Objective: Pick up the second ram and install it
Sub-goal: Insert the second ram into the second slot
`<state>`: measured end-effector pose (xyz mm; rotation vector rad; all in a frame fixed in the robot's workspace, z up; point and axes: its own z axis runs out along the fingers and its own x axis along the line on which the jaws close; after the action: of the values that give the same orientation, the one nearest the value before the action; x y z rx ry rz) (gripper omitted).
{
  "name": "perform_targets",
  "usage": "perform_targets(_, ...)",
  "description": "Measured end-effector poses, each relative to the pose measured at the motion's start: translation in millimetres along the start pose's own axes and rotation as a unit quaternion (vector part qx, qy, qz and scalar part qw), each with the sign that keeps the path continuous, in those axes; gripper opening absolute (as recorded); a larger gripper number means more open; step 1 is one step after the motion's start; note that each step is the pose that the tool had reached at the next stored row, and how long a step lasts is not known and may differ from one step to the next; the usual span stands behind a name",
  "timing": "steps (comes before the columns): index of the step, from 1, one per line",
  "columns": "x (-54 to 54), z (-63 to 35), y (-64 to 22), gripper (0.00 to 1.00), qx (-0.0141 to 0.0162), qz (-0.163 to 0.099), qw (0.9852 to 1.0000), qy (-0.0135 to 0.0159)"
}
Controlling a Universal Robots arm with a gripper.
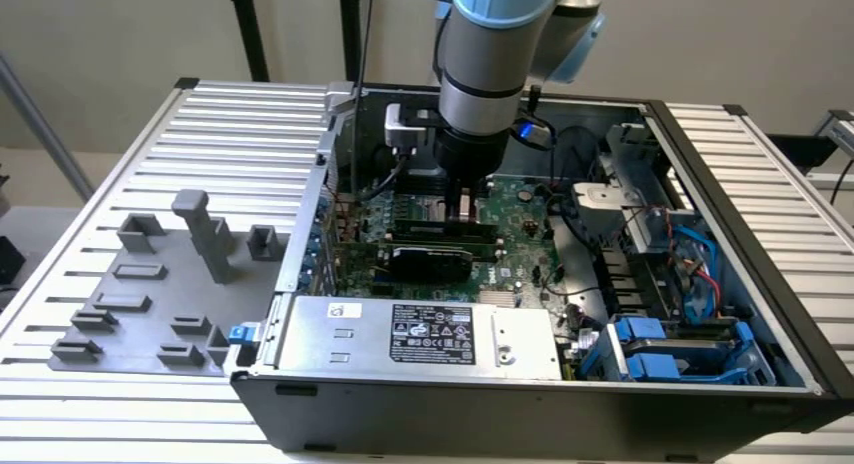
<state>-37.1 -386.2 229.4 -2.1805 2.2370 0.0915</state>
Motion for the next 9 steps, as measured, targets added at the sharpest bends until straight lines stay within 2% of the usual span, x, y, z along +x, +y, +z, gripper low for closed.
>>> perform_targets(9, 0.1, 1.5, 0.0, 0.14, 0.0001, 0.0, 1.0, 0.0015)
